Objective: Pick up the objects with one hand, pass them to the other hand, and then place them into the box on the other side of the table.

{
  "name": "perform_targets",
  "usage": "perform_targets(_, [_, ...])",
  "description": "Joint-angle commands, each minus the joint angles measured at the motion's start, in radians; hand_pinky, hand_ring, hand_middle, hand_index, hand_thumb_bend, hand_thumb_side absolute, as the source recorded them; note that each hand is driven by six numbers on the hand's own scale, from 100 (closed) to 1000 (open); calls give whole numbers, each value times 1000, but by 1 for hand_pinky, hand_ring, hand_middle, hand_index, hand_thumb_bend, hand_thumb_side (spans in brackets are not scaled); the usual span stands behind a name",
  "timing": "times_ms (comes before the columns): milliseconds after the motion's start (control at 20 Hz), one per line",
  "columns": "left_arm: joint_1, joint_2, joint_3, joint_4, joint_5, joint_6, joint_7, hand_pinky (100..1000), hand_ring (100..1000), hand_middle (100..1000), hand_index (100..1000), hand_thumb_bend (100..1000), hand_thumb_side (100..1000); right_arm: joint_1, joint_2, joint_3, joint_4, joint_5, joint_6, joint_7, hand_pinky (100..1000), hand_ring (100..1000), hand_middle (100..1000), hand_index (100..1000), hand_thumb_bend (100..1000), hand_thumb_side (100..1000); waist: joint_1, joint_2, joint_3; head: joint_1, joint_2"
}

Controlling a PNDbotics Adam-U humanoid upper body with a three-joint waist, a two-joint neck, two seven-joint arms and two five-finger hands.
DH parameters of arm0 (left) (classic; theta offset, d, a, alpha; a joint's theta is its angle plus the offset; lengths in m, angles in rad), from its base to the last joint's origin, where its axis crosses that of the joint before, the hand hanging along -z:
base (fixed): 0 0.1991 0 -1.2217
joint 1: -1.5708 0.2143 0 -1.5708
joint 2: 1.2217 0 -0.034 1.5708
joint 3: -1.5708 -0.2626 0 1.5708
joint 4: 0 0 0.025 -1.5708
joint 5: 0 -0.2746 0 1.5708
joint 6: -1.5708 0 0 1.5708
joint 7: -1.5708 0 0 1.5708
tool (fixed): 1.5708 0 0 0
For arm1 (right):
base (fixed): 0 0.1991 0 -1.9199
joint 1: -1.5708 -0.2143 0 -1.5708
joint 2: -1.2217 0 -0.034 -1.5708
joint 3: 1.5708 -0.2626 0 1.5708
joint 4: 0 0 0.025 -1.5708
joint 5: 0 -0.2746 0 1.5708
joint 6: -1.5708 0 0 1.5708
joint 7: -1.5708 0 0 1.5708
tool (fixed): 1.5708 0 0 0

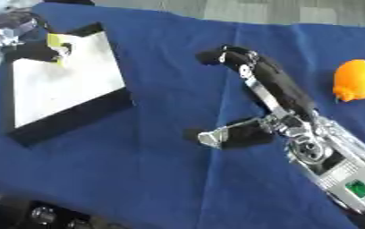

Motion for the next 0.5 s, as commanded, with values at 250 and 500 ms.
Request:
perform_targets(250, [-11,25,30,-15,-64,-4,7,846,798,868,934,367,938,-4,-19,-15,-20,-3,4,-5,814,789,727,839,699,270,-7,-5,2,-7,-1])
perform_targets(500, [-11,24,28,-21,-57,-15,10,851,801,869,934,407,681,-1,-20,-17,-20,-3,7,-7,813,788,726,838,699,270,-7,-6,3,-7,-1])
